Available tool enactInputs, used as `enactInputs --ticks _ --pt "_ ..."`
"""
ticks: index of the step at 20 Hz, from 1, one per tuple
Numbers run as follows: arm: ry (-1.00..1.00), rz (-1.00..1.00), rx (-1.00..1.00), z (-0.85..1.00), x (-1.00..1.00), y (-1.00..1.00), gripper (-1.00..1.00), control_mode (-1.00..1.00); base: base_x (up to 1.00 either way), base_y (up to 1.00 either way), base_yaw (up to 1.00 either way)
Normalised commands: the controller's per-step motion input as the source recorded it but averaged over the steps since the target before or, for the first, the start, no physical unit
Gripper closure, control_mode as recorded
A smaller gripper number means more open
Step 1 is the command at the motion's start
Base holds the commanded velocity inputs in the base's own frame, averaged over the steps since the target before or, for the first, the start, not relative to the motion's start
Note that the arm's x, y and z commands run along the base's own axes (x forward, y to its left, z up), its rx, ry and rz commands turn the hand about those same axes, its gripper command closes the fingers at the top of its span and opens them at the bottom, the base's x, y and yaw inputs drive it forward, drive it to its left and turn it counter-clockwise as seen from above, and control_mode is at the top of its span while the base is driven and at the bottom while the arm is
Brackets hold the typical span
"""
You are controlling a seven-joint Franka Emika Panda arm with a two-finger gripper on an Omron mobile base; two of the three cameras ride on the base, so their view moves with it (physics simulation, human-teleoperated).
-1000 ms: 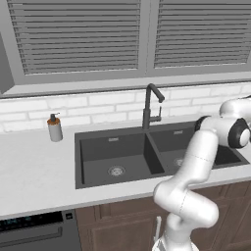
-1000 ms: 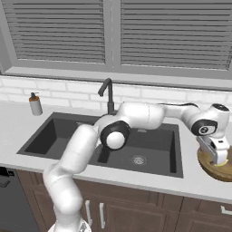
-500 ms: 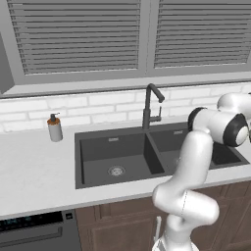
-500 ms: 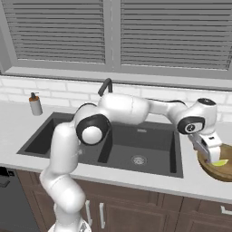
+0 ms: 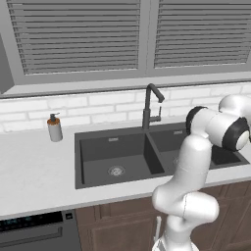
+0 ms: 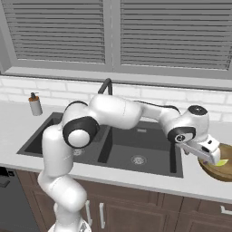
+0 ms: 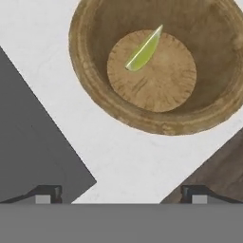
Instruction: Pick the lemon wedge from the sink and place it in the bowl. Then pick the bowl and place it in the microwave. Then close the microwave door and press the start button.
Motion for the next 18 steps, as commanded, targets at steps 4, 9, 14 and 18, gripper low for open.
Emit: enactInputs --ticks 4,9,14,18 --pt "-0.02 0.51 -0.01 0.24 -0.12 0.00 -1.00 -1.00 0.00 0.00 0.00" --pt "0.00 0.31 -0.06 0.21 0.00 0.03 -1.00 -1.00 0.00 0.00 0.00" --pt "0.14 0.09 -0.05 0.10 0.18 0.06 -1.00 -1.00 0.00 0.00 0.00" --pt "0.22 0.00 -0.09 0.00 0.43 0.22 -1.00 -1.00 0.00 0.00 0.00"
